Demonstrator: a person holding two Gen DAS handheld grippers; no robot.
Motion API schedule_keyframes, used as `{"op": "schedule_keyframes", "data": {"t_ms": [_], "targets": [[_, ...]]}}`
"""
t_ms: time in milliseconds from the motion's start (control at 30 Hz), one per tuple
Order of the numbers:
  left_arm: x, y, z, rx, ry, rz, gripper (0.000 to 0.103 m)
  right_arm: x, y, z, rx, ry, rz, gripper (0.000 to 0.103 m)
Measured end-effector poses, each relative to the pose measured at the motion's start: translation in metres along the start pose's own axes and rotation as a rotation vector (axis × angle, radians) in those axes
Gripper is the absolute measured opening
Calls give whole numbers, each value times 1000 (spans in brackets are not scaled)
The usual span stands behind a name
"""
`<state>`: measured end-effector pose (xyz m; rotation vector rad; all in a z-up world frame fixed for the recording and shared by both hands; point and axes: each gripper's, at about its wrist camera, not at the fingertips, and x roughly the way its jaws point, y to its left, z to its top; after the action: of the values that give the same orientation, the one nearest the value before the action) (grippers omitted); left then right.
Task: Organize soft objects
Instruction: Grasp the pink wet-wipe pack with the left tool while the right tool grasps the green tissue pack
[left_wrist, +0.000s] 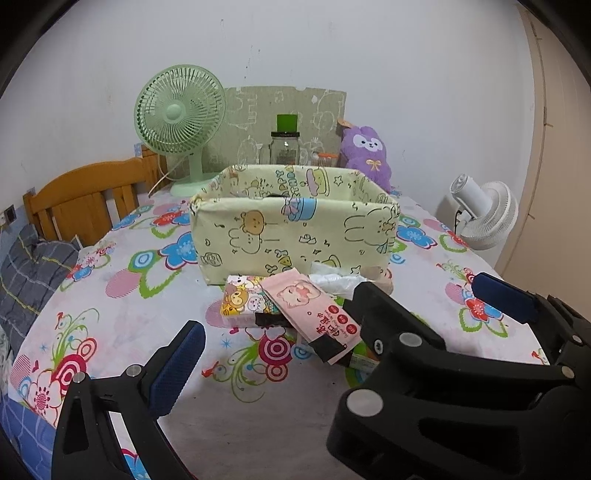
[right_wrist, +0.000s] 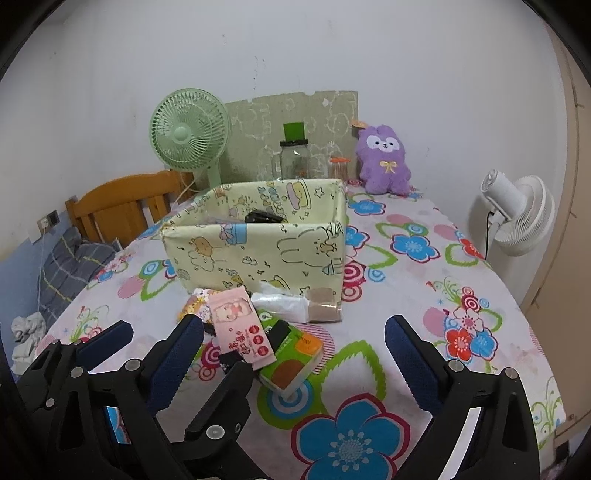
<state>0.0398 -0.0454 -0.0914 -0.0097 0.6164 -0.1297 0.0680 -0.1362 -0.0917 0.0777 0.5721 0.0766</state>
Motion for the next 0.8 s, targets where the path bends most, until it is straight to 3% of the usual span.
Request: {"op": "schedule_keyframes", "data": {"t_ms": [500, 800], "targets": [[34, -7, 11, -42, 51, 42, 98, 27, -20, 7, 22, 30, -1, 96], [55, -12, 17, -65, 84, 53, 86, 46, -37, 13, 60, 51, -3, 96]]}}
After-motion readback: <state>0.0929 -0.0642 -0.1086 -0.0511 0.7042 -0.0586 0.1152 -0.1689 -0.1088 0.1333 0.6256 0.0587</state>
